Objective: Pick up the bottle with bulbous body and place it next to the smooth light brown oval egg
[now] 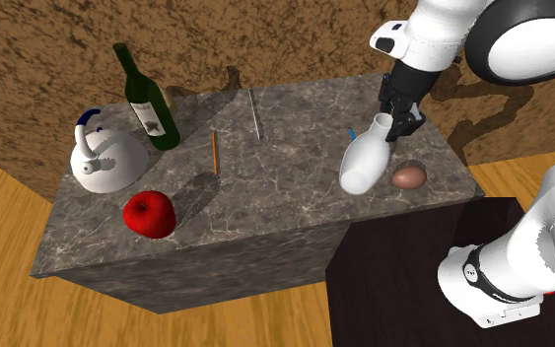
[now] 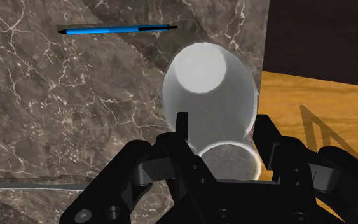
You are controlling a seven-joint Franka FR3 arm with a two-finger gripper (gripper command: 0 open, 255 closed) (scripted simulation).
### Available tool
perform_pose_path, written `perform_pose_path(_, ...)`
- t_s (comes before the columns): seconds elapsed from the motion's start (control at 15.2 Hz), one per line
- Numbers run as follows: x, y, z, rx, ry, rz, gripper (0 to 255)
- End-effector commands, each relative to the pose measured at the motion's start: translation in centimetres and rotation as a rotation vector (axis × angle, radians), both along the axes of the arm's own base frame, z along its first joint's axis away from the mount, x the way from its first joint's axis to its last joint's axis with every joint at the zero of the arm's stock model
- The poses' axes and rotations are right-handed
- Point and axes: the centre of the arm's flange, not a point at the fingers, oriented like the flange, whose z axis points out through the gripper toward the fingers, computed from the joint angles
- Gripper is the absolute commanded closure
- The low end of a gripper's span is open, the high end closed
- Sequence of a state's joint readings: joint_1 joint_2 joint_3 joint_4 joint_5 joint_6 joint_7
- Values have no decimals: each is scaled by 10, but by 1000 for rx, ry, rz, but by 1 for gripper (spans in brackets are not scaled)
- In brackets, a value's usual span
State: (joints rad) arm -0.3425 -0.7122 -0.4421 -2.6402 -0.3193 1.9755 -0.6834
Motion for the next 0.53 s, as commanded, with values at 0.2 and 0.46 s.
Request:
perform_pose_path(0.2, 0, 0, -1, -1, -1, 0, 255)
perform_pose_path(0.46, 0, 0, -1, -1, -1, 0, 0)
